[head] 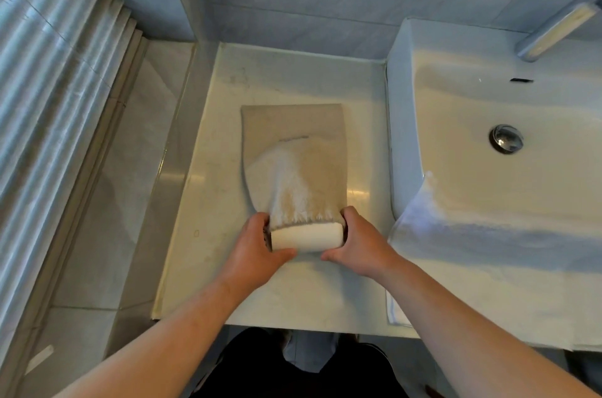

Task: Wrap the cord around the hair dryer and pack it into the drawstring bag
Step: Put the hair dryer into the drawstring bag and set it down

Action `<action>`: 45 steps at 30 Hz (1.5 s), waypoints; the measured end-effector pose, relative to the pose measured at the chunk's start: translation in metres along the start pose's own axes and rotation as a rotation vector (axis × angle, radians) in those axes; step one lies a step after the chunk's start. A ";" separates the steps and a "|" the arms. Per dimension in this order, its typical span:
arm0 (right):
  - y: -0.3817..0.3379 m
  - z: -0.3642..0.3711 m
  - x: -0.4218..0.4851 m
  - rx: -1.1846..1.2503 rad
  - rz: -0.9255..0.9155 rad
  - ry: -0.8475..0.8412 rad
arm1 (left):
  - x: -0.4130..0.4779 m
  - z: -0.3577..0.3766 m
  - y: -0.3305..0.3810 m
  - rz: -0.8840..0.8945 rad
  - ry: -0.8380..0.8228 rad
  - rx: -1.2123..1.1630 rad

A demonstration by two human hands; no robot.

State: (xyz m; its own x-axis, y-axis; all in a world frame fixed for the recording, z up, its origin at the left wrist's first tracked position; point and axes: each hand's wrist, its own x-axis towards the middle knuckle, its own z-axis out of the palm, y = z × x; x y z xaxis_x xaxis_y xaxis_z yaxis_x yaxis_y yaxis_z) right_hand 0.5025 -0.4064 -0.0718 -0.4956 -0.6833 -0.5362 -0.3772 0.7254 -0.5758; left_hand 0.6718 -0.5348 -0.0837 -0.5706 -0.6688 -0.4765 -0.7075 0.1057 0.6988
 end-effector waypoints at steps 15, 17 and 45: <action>-0.008 0.002 0.005 0.146 -0.041 0.131 | 0.009 -0.018 -0.004 0.124 0.067 0.127; -0.010 0.002 0.005 0.161 -0.037 0.162 | 0.012 -0.020 -0.003 0.116 0.077 0.130; -0.016 0.002 0.018 0.770 0.385 0.082 | 0.033 -0.022 0.013 -0.367 -0.099 -0.564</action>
State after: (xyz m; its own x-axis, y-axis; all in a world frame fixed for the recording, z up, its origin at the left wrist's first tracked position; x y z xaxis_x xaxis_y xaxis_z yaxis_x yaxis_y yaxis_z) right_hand 0.5017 -0.4305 -0.0734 -0.5458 -0.3720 -0.7508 0.4487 0.6270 -0.6368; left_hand 0.6525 -0.5717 -0.0791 -0.3897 -0.5145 -0.7638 -0.5526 -0.5328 0.6409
